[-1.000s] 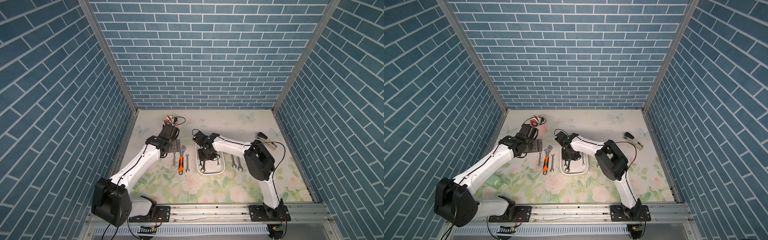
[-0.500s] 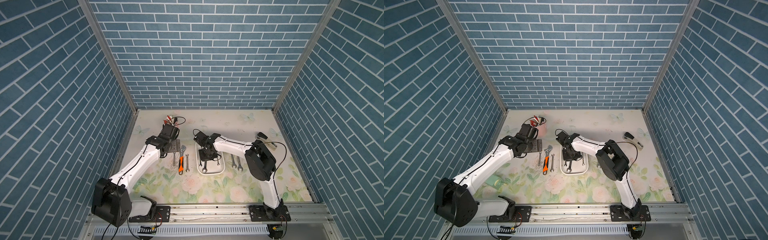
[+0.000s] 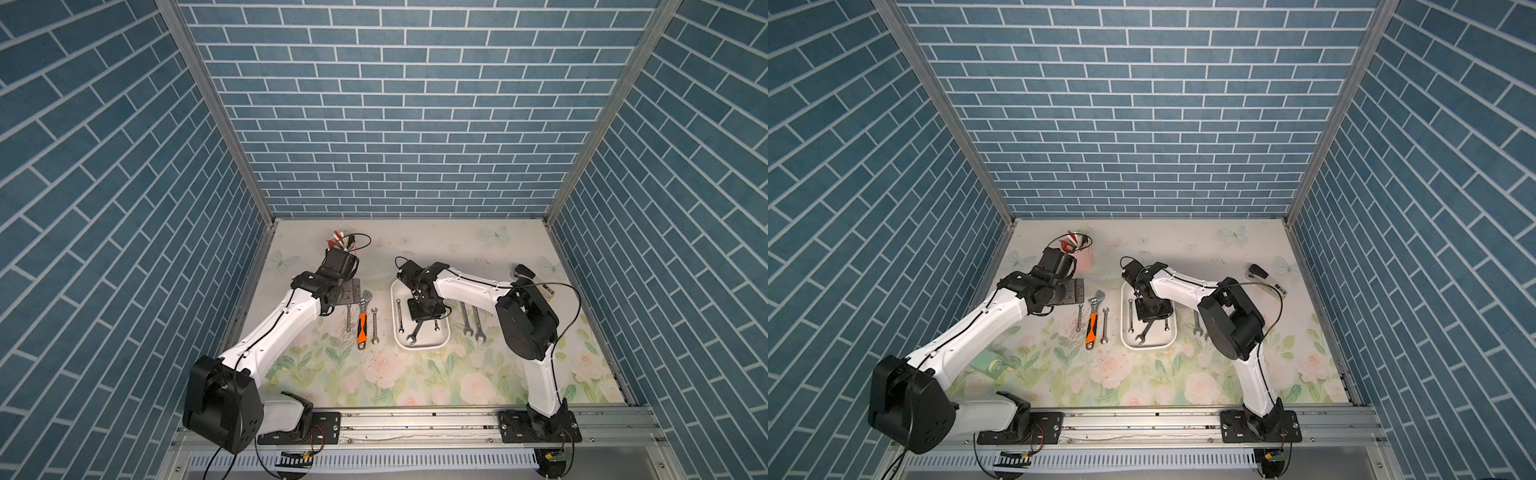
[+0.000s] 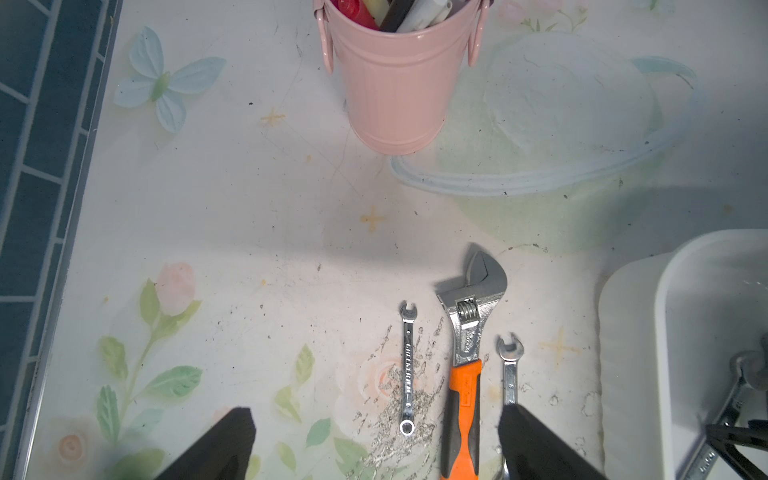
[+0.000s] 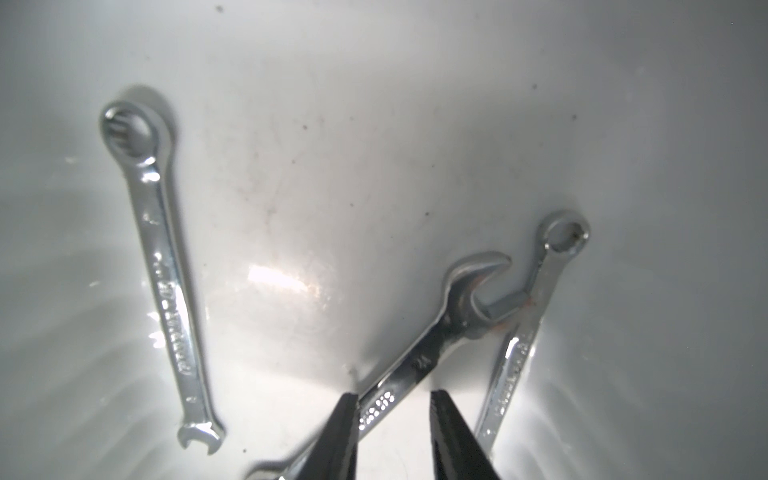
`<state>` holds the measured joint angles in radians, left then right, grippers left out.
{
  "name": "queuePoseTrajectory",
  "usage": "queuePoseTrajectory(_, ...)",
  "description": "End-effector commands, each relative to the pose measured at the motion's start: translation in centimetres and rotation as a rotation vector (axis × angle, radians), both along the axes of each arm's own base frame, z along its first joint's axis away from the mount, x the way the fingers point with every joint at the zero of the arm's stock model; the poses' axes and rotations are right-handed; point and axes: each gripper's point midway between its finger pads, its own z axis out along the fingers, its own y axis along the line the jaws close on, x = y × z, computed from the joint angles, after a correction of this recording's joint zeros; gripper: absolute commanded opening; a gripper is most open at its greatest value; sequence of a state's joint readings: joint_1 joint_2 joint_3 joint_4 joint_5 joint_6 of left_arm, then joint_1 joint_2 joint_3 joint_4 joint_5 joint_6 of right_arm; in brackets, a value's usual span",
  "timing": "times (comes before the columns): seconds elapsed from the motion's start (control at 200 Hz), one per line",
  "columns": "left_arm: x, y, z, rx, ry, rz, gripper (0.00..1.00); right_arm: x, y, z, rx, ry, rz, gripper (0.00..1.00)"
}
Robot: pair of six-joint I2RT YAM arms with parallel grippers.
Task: Take out the wrench from the storage box
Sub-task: Pick up the wrench from the storage box.
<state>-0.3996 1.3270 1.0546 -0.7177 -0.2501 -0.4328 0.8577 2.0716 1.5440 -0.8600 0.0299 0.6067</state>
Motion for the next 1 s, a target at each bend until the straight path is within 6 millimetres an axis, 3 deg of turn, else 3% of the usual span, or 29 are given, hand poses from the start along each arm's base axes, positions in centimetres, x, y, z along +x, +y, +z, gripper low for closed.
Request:
queuePoseTrajectory(0.0, 0.0, 0.2, -0.2, 0.013, 0.007, 0.003, 0.97, -0.4, -0.2, 0.6, 0.016, 0.011, -0.041, 0.37)
queuePoseTrajectory(0.18, 0.0, 0.3, -0.5, 0.019, 0.014, 0.000, 0.97, -0.4, 0.2, -0.2, 0.035, 0.016, -0.071, 0.45)
queuePoseTrajectory(0.34, -0.1, 0.2, -0.8, 0.018, 0.022, -0.002, 0.97, -0.1, 0.6, -0.9, 0.041, 0.018, -0.082, 0.45)
queuePoseTrajectory(0.685, -0.2, 0.5, -0.6, 0.033, 0.021, 0.002, 0.97, 0.7, 0.6, -1.8, -0.003, -0.003, -0.014, 0.19)
queuePoseTrajectory(0.995, -0.2, 0.5, -0.5, 0.030, 0.020, 0.005, 0.97, 1.0, 1.2, -0.6, 0.009, -0.014, 0.043, 0.14)
